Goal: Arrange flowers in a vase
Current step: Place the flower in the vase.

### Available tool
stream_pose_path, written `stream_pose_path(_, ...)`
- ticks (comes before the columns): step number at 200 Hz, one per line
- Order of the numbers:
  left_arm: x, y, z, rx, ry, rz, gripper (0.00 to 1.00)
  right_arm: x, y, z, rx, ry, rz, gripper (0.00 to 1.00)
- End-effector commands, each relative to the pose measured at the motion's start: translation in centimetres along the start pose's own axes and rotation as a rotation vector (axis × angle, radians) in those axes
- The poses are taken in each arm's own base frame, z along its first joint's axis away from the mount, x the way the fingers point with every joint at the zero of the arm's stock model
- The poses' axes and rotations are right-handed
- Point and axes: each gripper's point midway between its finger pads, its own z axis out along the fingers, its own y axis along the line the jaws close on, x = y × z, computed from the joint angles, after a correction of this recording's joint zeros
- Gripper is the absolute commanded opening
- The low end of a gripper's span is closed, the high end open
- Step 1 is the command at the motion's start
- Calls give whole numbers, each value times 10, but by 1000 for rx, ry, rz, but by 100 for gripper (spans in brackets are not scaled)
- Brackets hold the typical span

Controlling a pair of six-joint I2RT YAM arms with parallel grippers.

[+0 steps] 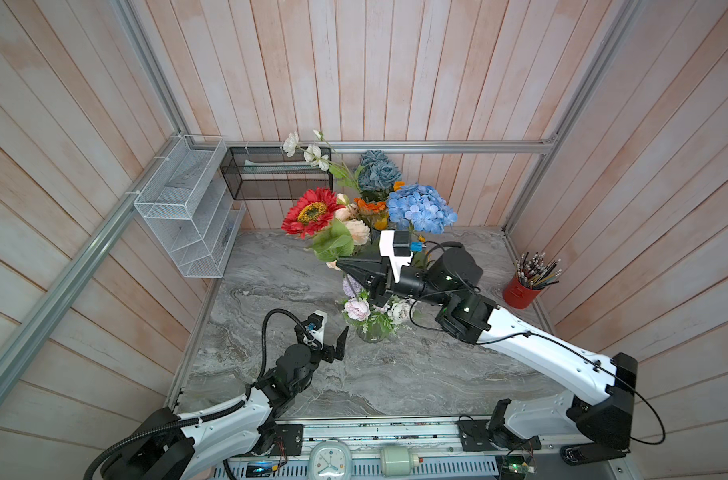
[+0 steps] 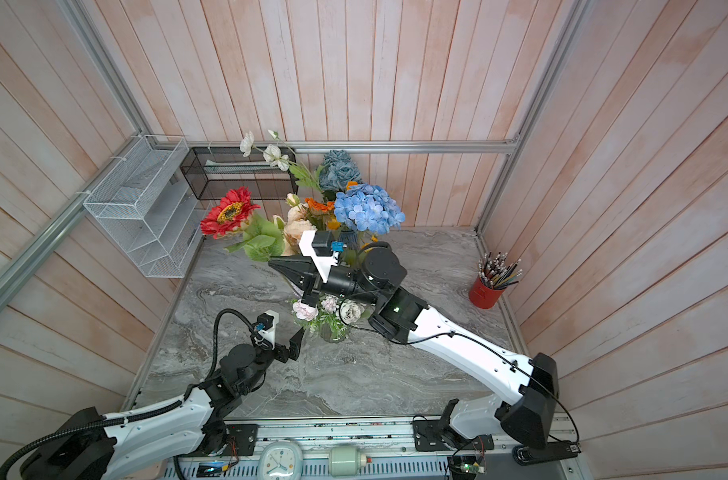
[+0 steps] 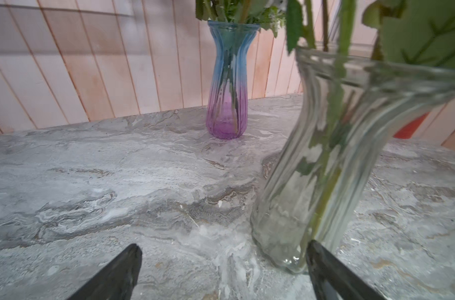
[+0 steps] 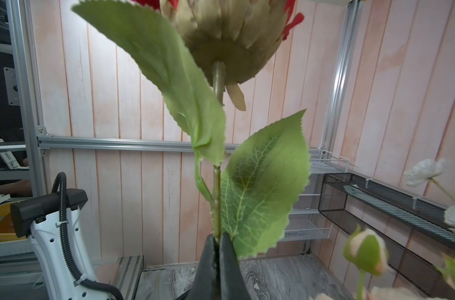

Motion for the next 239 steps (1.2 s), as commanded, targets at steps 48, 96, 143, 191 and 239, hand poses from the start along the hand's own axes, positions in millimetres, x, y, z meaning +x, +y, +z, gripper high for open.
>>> stream_pose_path(48, -11, 3, 4, 28, -38, -46, 100, -11, 14, 29, -85, -33, -56, 0)
stream_pose_path(96, -4, 8, 11, 2, -25, -58, 100, 10, 22, 52, -134, -16, -62, 0)
stream_pose_path(143, -4, 14, 8, -15, -37, -81, 100, 42, 6, 59, -26, 75, -129, 0)
stream_pose_path(191, -6, 9, 8, 13, -43, -76, 100, 73, -9, 51, 65, 148, -183, 0)
stream_pose_path(239, -9, 1, 10, 53, -43, -78, 100, 88, -35, 33, 217, 255, -314, 0)
